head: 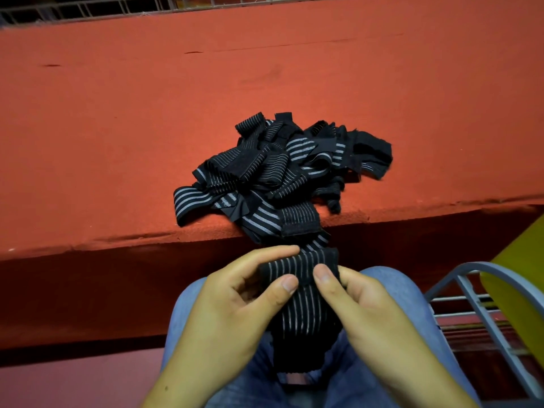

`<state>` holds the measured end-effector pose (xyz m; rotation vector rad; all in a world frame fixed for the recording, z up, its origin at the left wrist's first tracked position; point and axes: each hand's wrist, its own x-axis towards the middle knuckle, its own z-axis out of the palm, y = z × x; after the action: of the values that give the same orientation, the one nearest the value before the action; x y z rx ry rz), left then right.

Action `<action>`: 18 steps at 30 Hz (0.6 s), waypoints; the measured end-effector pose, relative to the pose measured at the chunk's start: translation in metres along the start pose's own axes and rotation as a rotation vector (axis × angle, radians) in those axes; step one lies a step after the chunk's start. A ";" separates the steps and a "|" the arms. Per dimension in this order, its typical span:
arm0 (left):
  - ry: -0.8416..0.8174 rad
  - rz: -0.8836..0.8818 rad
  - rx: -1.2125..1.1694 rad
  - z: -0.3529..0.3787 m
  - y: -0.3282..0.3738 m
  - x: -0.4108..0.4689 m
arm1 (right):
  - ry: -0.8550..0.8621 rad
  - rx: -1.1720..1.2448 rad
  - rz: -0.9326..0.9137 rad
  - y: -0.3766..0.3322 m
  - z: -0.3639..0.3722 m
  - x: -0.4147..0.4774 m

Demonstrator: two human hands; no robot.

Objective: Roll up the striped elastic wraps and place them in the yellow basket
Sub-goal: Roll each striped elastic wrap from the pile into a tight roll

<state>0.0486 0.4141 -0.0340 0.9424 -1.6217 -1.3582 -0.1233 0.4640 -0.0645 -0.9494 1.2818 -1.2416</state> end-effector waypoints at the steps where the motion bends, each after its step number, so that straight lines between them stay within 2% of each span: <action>1: 0.003 0.007 0.006 0.000 0.001 0.000 | -0.005 0.021 0.025 0.000 -0.001 0.000; 8: 0.033 0.111 0.117 0.000 -0.003 0.001 | -0.019 0.113 0.031 0.005 -0.006 -0.003; 12: -0.022 0.154 0.189 -0.001 -0.009 0.001 | -0.005 0.080 -0.022 0.003 -0.003 -0.002; 18: -0.122 0.095 0.180 -0.003 -0.008 -0.003 | -0.015 0.095 -0.051 -0.002 -0.003 -0.003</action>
<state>0.0531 0.4143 -0.0424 0.8879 -1.8824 -1.2410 -0.1263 0.4675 -0.0622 -0.9266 1.1828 -1.3200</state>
